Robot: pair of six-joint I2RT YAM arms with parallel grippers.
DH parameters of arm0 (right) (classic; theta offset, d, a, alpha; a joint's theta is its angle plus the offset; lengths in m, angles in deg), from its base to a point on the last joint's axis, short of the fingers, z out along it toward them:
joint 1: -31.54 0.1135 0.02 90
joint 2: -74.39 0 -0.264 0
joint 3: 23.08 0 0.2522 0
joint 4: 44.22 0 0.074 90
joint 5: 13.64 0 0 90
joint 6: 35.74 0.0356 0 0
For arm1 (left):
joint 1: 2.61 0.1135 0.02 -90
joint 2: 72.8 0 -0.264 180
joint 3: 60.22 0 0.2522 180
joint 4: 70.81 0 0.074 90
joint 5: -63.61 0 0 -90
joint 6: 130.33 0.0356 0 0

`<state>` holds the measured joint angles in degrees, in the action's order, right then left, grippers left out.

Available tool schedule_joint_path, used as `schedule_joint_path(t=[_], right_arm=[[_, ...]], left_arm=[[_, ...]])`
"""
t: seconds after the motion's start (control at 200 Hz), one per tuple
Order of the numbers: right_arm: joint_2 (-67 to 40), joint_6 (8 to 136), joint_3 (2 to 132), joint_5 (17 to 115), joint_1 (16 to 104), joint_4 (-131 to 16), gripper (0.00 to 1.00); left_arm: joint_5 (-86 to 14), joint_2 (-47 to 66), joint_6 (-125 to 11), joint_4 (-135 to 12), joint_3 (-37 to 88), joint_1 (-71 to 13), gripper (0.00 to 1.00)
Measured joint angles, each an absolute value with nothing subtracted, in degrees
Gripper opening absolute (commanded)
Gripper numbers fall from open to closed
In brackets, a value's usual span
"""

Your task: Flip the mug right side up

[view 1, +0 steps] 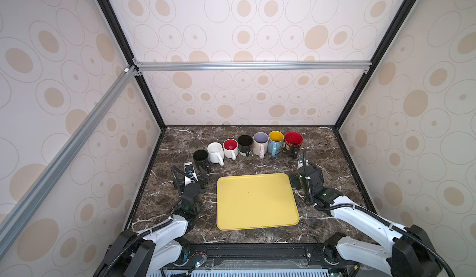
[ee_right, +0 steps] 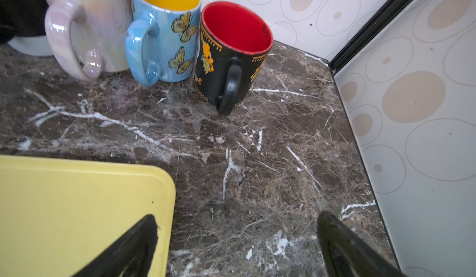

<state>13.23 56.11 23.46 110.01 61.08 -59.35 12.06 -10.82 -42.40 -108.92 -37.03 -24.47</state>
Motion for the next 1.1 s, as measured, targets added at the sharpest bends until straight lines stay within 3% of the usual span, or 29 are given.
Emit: schedule_joint_path(t=[0.275,0.675,1.1], right_arm=[[16.29,56.15,22.65,107.43,58.04,-57.08,0.99],[12.57,56.02,18.50,102.86,43.33,-46.23,0.99],[-13.99,54.71,12.38,92.78,36.71,-13.82,0.98]], left_arm=[[4.85,-7.09,-42.44,-114.93,-38.14,-16.37,1.00],[-11.87,16.56,-42.18,-130.43,-36.00,-6.05,1.00],[-17.68,17.81,-42.18,-132.64,-34.56,-5.15,1.00]])
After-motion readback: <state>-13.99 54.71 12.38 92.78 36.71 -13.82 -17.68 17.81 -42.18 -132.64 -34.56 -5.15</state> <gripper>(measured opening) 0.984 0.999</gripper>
